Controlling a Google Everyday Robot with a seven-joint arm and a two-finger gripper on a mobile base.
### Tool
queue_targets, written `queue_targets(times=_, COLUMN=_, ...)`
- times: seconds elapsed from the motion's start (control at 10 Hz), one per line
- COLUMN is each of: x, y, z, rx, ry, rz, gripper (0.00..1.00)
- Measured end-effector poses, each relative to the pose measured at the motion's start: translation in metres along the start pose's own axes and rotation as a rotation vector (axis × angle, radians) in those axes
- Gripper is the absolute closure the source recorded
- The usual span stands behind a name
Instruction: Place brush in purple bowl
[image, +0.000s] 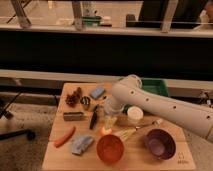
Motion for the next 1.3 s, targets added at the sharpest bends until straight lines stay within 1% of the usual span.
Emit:
queue_targets(times=0.5, x=0.000, y=-0.011, z=0.002, rx=-0.002, ry=-0.014, rz=-0.037, gripper=0.20)
queue_targets(times=0.8, x=0.003, y=-0.016, z=0.001, rx=0.003, ry=-0.022, rz=-0.043, gripper=0.20)
queue_targets(times=1.0, x=0.005, y=-0.018, z=0.008, rx=0.021, ry=-0.015, rz=-0.038, gripper=0.20)
queue_targets(times=1.3, x=0.004, y=-0.024, z=0.023, rx=0.056, ry=0.010, rz=-0.028, gripper=0.20)
